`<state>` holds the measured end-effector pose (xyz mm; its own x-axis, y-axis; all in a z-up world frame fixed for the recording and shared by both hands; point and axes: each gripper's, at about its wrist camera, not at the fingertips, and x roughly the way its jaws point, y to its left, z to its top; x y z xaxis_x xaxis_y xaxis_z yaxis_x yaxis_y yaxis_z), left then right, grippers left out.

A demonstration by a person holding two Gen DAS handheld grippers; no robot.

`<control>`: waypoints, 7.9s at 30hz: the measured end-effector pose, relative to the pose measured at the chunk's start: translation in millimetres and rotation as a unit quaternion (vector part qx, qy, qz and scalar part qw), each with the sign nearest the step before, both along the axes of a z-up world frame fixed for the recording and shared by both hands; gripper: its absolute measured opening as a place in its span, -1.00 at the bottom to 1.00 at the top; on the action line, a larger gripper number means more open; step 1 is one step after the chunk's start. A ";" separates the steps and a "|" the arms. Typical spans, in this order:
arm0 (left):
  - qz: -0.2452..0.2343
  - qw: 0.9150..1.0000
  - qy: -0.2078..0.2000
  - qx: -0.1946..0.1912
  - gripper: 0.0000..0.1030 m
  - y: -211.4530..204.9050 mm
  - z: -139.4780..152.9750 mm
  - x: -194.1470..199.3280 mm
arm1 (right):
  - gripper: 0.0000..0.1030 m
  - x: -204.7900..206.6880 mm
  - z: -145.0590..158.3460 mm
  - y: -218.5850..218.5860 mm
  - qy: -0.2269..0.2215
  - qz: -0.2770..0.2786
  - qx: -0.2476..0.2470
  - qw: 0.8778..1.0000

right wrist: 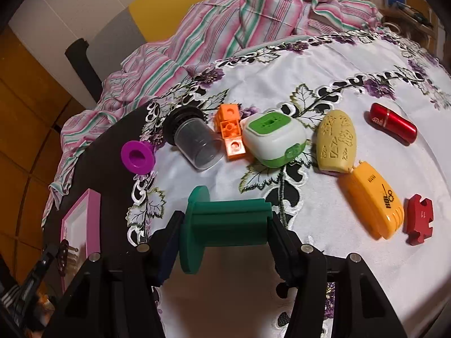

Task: Organize rigid objects
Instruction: 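Carry the brown knob into the pink tray and open the left tool, then carry the green spool into the pink tray and open the right tool, then move the right tool to the white box with green lid and grasp it, then grasp the black-lidded clear jar with the left tool while the right tool holds the box, then carry the clear jar into the pink tray and open the left tool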

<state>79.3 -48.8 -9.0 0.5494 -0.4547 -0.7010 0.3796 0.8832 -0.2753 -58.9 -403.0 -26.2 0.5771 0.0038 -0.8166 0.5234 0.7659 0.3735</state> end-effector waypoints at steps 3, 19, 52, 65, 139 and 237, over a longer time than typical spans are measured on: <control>0.021 1.000 0.008 0.013 -0.58 15.9 -9.3 19.1 | 0.14 1.8 0.5 2.6 -0.001 0.006 -0.006 1.000; 0.096 0.993 0.006 0.067 -0.38 49.2 -21.6 92.4 | 0.14 6.9 1.5 9.7 0.004 0.016 -0.033 0.999; 0.050 0.997 0.042 -0.036 -0.20 83.6 -26.0 -23.2 | 0.14 40.9 35.4 111.3 -0.045 0.147 -0.095 0.984; 0.036 0.998 0.040 -0.025 -0.20 90.3 -25.4 -37.9 | 0.14 118.5 46.4 234.3 -0.063 0.277 -0.089 0.955; -0.150 0.987 0.049 -0.020 -0.14 -33.9 -1.0 -114.6 | 0.43 2.3 38.0 -17.6 0.003 0.004 -0.116 0.993; -0.151 0.986 0.074 0.017 -0.14 -202.8 -37.6 -42.1 | 0.01 31.4 -25.6 -79.3 0.094 -0.011 -0.056 0.994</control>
<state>37.2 -251.7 -46.6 0.2837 -0.5557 -0.7814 0.5840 0.7465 -0.3189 -27.4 -482.4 -51.8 0.4131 -0.1041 -0.9047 0.5931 0.7846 0.1805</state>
